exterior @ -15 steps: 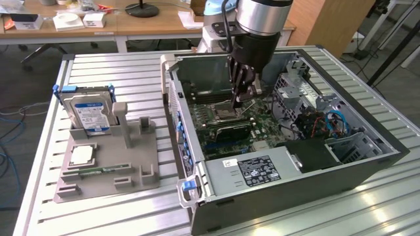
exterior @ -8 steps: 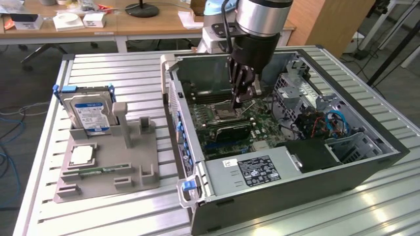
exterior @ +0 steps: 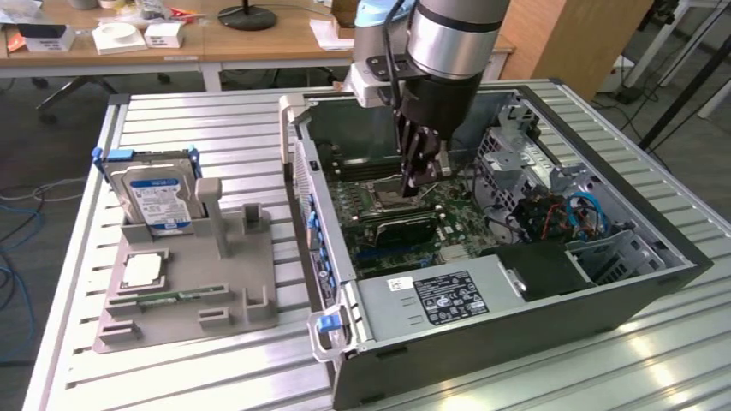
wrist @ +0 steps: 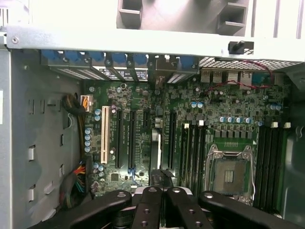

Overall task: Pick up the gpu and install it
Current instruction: 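Press down on the gpu until it lock into place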

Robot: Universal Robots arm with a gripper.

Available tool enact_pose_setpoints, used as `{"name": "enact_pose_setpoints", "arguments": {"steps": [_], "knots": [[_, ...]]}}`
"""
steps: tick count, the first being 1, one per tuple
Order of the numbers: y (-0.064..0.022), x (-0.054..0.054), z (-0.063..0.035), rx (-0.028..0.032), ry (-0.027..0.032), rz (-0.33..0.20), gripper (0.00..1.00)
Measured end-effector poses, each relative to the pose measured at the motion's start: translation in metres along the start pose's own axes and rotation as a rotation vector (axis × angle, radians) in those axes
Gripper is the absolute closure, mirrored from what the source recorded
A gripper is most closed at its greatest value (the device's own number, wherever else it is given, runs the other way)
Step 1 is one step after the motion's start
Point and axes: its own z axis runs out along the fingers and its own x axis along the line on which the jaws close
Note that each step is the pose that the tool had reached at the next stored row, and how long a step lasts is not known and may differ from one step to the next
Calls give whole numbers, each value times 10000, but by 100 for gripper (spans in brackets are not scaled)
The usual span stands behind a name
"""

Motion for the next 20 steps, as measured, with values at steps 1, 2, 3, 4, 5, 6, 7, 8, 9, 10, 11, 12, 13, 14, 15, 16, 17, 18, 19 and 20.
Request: {"name": "enact_pose_setpoints", "arguments": {"steps": [1, 2, 3, 4, 5, 6, 7, 8, 9, 10, 11, 12, 13, 14, 15, 16, 17, 18, 19, 20], "knots": [[0, 0, 18, -1, 1, 0, 90], [0, 1, 36, 0, 0, 0, 90], [0, 1, 54, 0, -1, -1, 90], [0, 1, 72, 0, 0, -1, 90], [0, 2, 90, -1, 1, -1, 90], [0, 2, 107, -1, 1, -1, 90], [1, 2, 119, 0, 1, 0, 90], [1, 2, 124, -1, 1, 0, 90], [1, 2, 123, -1, 2, 0, 90], [1, 3, 123, -1, 3, 0, 90], [1, 2, 123, -1, 2, 0, 90], [1, -6, 125, 1, 1, 2, 90], [1, -24, 126, 0, 0, 1, 90], [0, -46, 128, 1, 0, -1, 90], [0, -66, 129, 0, 0, 1, 90], [1, -75, 130, 0, -1, 1, 90], [2, -74, 130, 0, 0, -1, 90], [6, -75, 130, 0, 0, 0, 90], [11, -75, 132, 0, 0, 1, 90], [16, -74, 135, 0, 0, 1, 90]]}}
